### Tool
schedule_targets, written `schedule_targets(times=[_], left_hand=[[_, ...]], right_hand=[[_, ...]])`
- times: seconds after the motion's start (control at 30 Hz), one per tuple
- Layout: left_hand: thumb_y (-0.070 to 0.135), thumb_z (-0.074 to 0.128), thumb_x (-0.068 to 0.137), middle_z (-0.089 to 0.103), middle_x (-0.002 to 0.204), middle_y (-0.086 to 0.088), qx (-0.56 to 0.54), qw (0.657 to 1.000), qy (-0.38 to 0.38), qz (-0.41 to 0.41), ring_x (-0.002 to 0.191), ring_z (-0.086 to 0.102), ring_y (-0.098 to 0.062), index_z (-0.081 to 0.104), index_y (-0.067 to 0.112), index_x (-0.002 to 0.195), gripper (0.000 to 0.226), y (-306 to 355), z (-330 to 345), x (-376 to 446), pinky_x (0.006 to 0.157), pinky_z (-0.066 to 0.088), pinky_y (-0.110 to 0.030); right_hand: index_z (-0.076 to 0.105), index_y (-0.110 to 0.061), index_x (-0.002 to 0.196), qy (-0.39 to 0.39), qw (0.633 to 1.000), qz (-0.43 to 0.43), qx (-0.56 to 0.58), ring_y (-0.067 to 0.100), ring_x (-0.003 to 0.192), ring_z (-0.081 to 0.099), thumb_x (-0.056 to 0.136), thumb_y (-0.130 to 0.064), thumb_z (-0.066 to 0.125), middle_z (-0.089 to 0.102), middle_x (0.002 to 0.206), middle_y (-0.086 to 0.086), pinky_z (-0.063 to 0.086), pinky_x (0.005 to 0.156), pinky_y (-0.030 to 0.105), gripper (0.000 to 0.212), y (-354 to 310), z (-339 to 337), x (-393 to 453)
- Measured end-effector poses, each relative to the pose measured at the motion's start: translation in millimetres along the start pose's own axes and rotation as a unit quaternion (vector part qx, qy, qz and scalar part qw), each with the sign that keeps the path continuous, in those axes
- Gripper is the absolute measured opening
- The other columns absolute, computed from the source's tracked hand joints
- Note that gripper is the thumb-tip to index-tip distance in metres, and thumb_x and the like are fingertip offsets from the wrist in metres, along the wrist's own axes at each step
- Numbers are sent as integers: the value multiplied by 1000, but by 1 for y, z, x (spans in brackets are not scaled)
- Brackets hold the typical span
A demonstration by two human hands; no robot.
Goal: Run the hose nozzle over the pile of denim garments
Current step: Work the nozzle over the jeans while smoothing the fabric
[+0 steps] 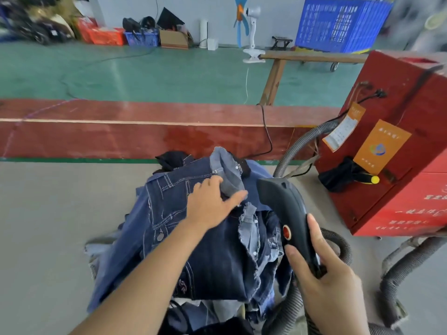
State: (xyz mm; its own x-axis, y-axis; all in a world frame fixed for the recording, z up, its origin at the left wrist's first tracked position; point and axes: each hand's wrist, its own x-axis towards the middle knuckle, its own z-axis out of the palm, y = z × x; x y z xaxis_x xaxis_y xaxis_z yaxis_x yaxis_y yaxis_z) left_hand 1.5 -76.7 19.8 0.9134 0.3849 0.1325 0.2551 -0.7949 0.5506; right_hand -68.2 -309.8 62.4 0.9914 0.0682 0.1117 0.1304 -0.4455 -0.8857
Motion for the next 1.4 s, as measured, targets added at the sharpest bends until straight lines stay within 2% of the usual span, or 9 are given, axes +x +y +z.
schedule_targets(times=[0.1, 0.2, 0.4, 0.57, 0.7, 0.77, 1.0, 1.27, 1.4], left_hand=[[68, 58, 77, 49, 118, 2, 58, 993, 47, 95, 105, 47, -19, 54, 22, 120, 63, 9, 11, -10, 83, 46, -36], [37, 59, 91, 47, 112, -1, 122, 987, -10, 106, 101, 53, -23, 56, 15, 100, 23, 18, 2, 0, 76, 48, -36], [24, 68, 88, 43, 72, 3, -196, 959, 189, 74, 65, 44, -9, 39, 14, 62, 40, 17, -44, 14, 62, 30, -23], [29, 66, 90, 46, 65, -1, -28, 983, -106, -149, 75, 50, -25, 42, 11, 67, 37, -27, -9, -15, 62, 32, -32], [7, 67, 84, 47, 109, -5, 23, 993, 3, -115, 102, 50, -29, 46, 13, 106, 30, -17, -3, -17, 72, 35, -32], [-8, 57, 81, 48, 106, -4, -45, 996, 52, -48, 100, 50, -27, 46, 15, 99, 31, -12, -2, -16, 73, 37, -31], [15, 71, 84, 54, 77, 5, -199, 972, 85, -88, 73, 53, -13, 48, 15, 86, 24, -13, 2, -13, 67, 43, -21], [0, 60, 88, 58, 77, 2, -239, 967, -3, -94, 65, 51, -3, 53, 26, 79, 28, -34, 2, -12, 58, 38, -8], [-1, 56, 91, 61, 86, 10, -265, 959, -64, -79, 62, 52, 4, 66, 24, 103, 30, -35, -4, -12, 65, 42, -11]], right_hand=[[39, -67, 116, -2, 1000, 0, -7, -31, 69, 48, 78, -29, 76, 48, 77, -57, 32, 57, -8, 66, 1, 3, -3], [38, -66, 118, 1, 1000, 5, -11, -28, 67, 50, 78, -29, 76, 50, 74, -54, 34, 55, -6, 66, 2, 2, -4], [39, -72, 116, 31, 999, 23, -1, -2, 61, 62, 76, -34, 74, 64, 73, -31, 43, 66, 7, 65, 4, -3, 0], [41, -67, 123, 26, 999, 46, 5, 10, 66, 66, 77, -35, 73, 69, 74, -16, 48, 64, 19, 64, 0, -5, 0], [36, -75, 114, 17, 999, 35, -2, 8, 69, 66, 76, -35, 74, 67, 78, -24, 45, 67, 17, 67, 2, -5, -4], [35, -77, 110, 19, 999, 32, -8, 3, 68, 64, 76, -35, 75, 64, 74, -31, 44, 66, 14, 68, 1, -3, -5], [37, -67, 117, 5, 1000, -20, -23, -24, 62, 53, 77, -26, 78, 52, 79, -52, 33, 55, -7, 70, -7, 4, -7], [34, -68, 116, -40, 997, -31, -58, -17, 65, 56, 78, -28, 77, 62, 71, -24, 37, 57, -2, 70, -8, 7, -5], [38, -67, 118, -55, 996, -16, -62, -19, 71, 56, 77, -29, 77, 65, 81, -22, 37, 60, -3, 68, -4, 9, -11]])
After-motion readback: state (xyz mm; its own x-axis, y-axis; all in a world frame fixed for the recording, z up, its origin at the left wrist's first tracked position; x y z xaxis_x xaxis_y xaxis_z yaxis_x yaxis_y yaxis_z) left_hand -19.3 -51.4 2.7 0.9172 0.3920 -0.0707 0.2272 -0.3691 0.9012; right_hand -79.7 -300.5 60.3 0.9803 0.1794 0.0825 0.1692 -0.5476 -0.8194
